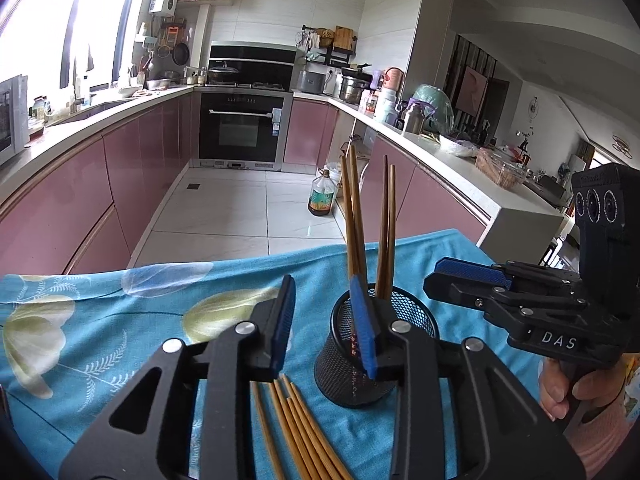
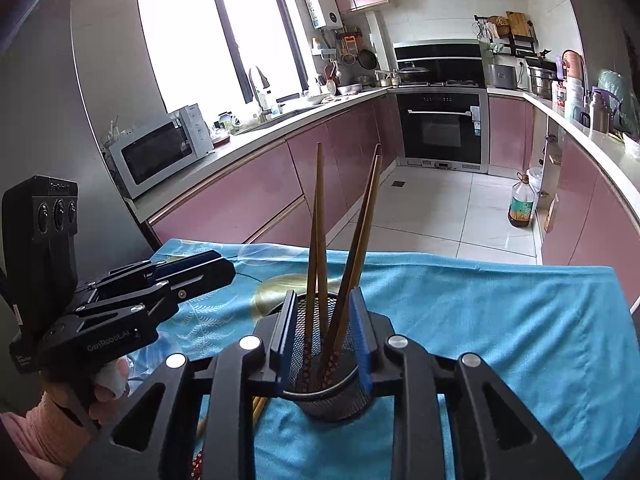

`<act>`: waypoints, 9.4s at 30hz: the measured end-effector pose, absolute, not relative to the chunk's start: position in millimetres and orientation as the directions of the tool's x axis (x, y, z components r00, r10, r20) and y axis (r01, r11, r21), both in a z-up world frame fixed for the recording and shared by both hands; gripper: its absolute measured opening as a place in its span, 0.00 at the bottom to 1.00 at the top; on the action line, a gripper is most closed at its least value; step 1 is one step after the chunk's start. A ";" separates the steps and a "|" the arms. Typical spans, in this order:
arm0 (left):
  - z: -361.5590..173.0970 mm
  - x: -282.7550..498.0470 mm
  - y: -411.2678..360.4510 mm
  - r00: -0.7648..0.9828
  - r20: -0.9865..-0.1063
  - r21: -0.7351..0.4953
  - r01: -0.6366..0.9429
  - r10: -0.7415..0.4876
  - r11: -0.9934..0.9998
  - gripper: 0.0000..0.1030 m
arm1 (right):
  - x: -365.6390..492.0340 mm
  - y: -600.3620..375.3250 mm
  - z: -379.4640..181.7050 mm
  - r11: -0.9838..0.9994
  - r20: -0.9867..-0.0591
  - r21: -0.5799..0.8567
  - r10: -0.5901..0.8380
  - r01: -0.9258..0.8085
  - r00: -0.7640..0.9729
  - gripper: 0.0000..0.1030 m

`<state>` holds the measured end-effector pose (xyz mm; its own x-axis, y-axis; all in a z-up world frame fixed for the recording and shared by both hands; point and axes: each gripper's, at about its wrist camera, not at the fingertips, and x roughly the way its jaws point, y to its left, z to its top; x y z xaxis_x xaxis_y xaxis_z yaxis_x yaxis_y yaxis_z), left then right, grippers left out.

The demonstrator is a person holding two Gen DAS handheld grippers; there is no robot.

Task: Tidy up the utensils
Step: 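Open both grippers to release the chopsticks into the mesh cup, then move both grippers back over the remaining chopstick pile, then grasp a chopstick with the right gripper and lift it while the left grasps another, then carry the right gripper's chopstick over the mesh cup and lower it in while the left does too, then open both grippers to release the chopsticks into the mesh cup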

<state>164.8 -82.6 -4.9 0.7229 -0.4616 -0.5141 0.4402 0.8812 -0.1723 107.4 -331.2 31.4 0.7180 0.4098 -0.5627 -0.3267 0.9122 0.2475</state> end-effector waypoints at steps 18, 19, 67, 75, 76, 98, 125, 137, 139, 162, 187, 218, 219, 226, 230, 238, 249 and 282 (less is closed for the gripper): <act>-54.2 114.1 -21.9 0.712 -0.617 -0.094 0.357 -0.336 0.930 0.50 | 44.2 -302.3 1.4 0.853 -0.581 0.245 0.509 -0.460 0.635 0.37; -60.4 113.5 -21.8 0.703 -0.630 -0.094 0.354 -0.331 0.931 0.50 | 44.4 -300.3 -4.2 0.851 -0.593 0.254 0.512 -0.459 0.622 0.37; -121.9 98.6 -52.9 0.568 -0.778 -0.069 0.347 -0.268 0.935 0.09 | 54.2 -249.5 -78.1 0.878 -0.737 0.251 0.446 -0.407 0.507 0.36; -120.7 84.2 -45.4 0.553 -0.783 -0.104 0.334 -0.284 0.937 0.08 | 55.8 -237.0 -83.0 0.888 -0.757 0.208 0.412 -0.410 0.507 0.36; -120.6 81.9 -45.1 0.551 -0.783 -0.109 0.334 -0.287 0.936 0.08 | 55.6 -235.5 -83.6 0.889 -0.759 0.202 0.408 -0.411 0.508 0.36; -121.2 111.6 -58.6 0.535 -0.795 -0.065 0.396 -0.287 0.916 0.23 | 64.6 -229.3 -85.7 0.909 -0.786 0.124 0.334 -0.397 0.520 0.27; -117.9 122.0 -61.7 0.560 -0.782 -0.089 0.335 -0.274 0.938 0.07 | 77.0 -247.7 -81.1 0.918 -0.774 0.197 0.361 -0.345 0.520 0.06; -86.8 106.7 -45.7 0.588 -0.731 -0.150 0.356 -0.346 0.922 0.07 | 60.3 -263.8 -56.8 0.881 -0.718 0.271 0.454 -0.388 0.528 0.06; -80.4 104.1 -41.4 0.589 -0.719 -0.170 0.365 -0.369 0.915 0.07 | 56.8 -266.4 -50.7 0.872 -0.701 0.284 0.472 -0.398 0.534 0.06; -0.4 75.2 -14.1 0.640 -0.541 -0.313 0.448 -0.545 0.837 0.07 | 32.9 -308.7 14.6 0.831 -0.524 0.335 0.556 -0.444 0.645 0.05; 66.0 104.1 -52.4 0.706 -0.391 -0.283 0.519 -0.591 0.807 0.07 | 43.6 -336.8 79.2 0.879 -0.399 0.235 0.476 -0.414 0.784 0.05; 54.9 152.3 -111.1 0.745 -0.432 -0.171 0.486 -0.509 0.857 0.07 | 93.6 -338.4 74.0 0.908 -0.417 0.219 0.418 -0.357 0.807 0.05; 54.9 150.9 -113.2 0.747 -0.433 -0.163 0.485 -0.504 0.859 0.07 | 94.7 -338.2 72.3 0.909 -0.420 0.219 0.417 -0.356 0.806 0.05; 43.7 155.1 -124.7 0.750 -0.458 -0.119 0.481 -0.478 0.869 0.07 | 100.1 -334.5 63.5 0.912 -0.445 0.213 0.410 -0.351 0.796 0.05; 34.3 157.8 -125.8 0.743 -0.475 -0.119 0.478 -0.472 0.870 0.07 | 101.5 -332.1 58.1 0.913 -0.459 0.212 0.409 -0.350 0.789 0.05; 20.6 164.1 -125.6 0.726 -0.519 -0.096 0.474 -0.451 0.875 0.07 | 104.8 -329.5 47.8 0.914 -0.493 0.210 0.405 -0.346 0.770 0.05; 1.6 179.3 -125.8 0.699 -0.572 -0.095 0.464 -0.429 0.881 0.07 | 114.8 -319.4 30.6 0.918 -0.559 0.204 0.394 -0.340 0.729 0.07; -2.6 141.2 -97.7 0.779 -0.503 -0.097 0.379 -0.374 0.920 0.53 | 93.1 -320.3 29.4 0.923 -0.539 0.196 0.384 -0.332 0.750 0.33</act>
